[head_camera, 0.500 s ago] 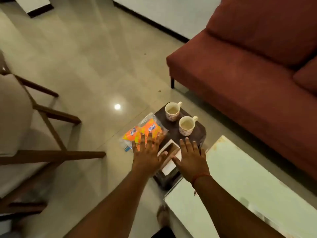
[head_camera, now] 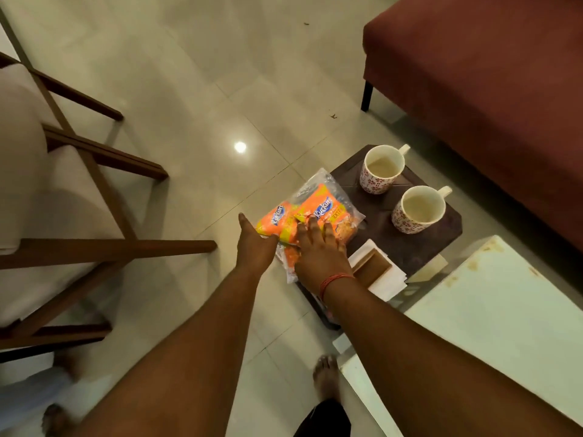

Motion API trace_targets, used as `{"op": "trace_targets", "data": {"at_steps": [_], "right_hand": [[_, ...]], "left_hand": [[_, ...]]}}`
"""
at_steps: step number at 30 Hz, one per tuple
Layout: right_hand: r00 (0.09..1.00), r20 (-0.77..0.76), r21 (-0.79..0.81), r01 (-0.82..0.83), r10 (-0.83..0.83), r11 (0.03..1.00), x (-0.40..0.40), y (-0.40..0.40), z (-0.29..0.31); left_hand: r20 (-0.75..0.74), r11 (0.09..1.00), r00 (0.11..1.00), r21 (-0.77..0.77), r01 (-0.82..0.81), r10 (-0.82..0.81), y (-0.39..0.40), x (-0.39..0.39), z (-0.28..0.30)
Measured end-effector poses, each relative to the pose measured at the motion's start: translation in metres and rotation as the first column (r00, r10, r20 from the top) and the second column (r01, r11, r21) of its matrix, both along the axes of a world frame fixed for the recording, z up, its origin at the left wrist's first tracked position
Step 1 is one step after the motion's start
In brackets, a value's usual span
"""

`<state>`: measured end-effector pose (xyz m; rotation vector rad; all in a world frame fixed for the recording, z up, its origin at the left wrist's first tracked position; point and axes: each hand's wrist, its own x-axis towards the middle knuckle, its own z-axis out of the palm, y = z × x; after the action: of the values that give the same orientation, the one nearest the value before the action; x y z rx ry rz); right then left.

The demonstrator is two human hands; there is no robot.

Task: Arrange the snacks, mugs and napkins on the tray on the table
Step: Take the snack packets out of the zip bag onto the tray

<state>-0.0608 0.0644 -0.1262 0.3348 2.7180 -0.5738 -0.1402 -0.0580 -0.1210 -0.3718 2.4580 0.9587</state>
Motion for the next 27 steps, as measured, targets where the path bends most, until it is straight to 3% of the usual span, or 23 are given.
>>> {"op": "trace_targets", "data": {"at_steps": [2, 5, 11, 17, 22, 24, 27], "right_hand": [[1.000, 0.001, -0.008, 0.000, 0.000, 1.000, 0.000, -0.003, -0.005], [1.000, -0.004, -0.057, -0.029, 0.029, 0.998, 0.001, -0.002, -0.002], [0.986, -0.152, -0.317, -0.109, 0.063, 0.942, 0.011, 0.008, 0.050], [0.945, -0.289, -0.549, -0.033, -0.152, 0.835, 0.061, 0.040, 0.148], [0.802, -0.373, -0.640, 0.142, -0.467, 0.755, 0.159, 0.092, 0.220], [0.689, -0.375, -0.698, 0.231, -0.620, 0.678, 0.214, 0.115, 0.248], [0.530, -0.370, -0.683, 0.401, -0.763, 0.611, 0.304, 0.150, 0.277]], "left_hand": [[0.062, 0.996, 0.997, 0.065, -0.057, 0.053, -0.001, -0.004, -0.002], [0.000, 0.999, 1.000, 0.047, -0.026, 0.026, -0.004, -0.005, 0.002], [-0.116, 0.929, 0.980, 0.353, -0.109, 0.160, 0.021, 0.008, 0.072], [-0.349, 0.922, 0.933, 0.385, 0.054, 0.091, 0.076, 0.067, 0.171], [-0.424, 0.910, 0.898, 0.315, 0.271, -0.120, 0.146, 0.161, 0.248], [-0.444, 0.827, 0.873, 0.401, 0.394, -0.201, 0.182, 0.218, 0.273], [-0.502, 0.719, 0.788, 0.391, 0.575, -0.357, 0.230, 0.308, 0.301]]}}
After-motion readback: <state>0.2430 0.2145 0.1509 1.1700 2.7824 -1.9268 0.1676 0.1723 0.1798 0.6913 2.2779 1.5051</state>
